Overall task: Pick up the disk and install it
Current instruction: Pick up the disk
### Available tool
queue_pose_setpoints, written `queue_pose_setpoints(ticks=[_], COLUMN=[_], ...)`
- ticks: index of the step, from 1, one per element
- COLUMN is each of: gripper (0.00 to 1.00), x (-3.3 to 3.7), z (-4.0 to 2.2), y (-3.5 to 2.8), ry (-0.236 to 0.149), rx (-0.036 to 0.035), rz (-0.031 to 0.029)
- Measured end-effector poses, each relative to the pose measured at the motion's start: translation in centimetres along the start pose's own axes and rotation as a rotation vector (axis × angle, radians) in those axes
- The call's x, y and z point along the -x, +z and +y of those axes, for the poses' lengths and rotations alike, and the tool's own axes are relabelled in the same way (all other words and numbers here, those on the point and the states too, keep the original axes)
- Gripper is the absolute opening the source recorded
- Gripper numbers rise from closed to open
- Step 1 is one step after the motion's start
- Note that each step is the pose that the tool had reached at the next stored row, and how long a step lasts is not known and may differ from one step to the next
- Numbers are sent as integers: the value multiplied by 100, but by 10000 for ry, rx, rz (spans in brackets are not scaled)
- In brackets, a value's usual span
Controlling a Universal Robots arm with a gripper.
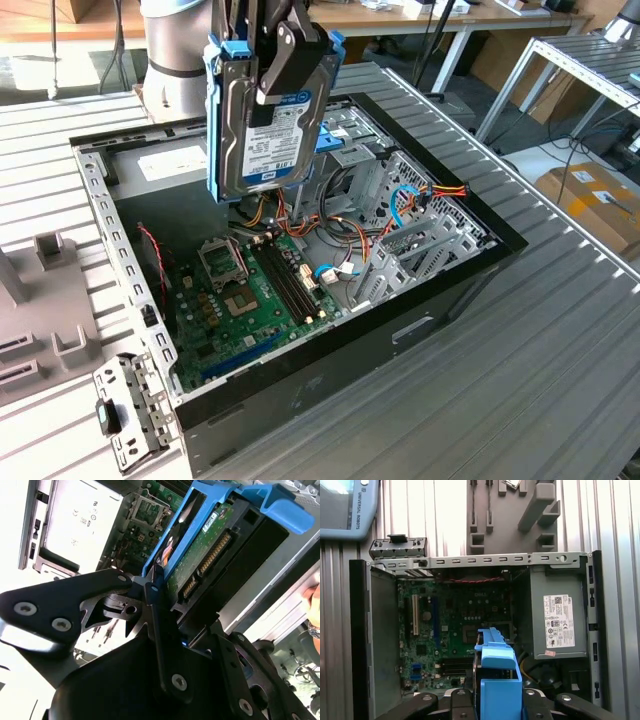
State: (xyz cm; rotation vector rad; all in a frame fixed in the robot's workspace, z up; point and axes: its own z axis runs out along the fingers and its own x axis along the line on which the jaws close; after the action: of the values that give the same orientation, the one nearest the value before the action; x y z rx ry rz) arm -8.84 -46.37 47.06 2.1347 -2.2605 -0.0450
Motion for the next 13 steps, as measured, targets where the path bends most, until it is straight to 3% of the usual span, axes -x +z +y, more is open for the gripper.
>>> queue_pose_setpoints(ticks=[13], gripper=[36], x=[-115], z=[-13], y=[2], ry=[0], rx=[0], rz=[0])
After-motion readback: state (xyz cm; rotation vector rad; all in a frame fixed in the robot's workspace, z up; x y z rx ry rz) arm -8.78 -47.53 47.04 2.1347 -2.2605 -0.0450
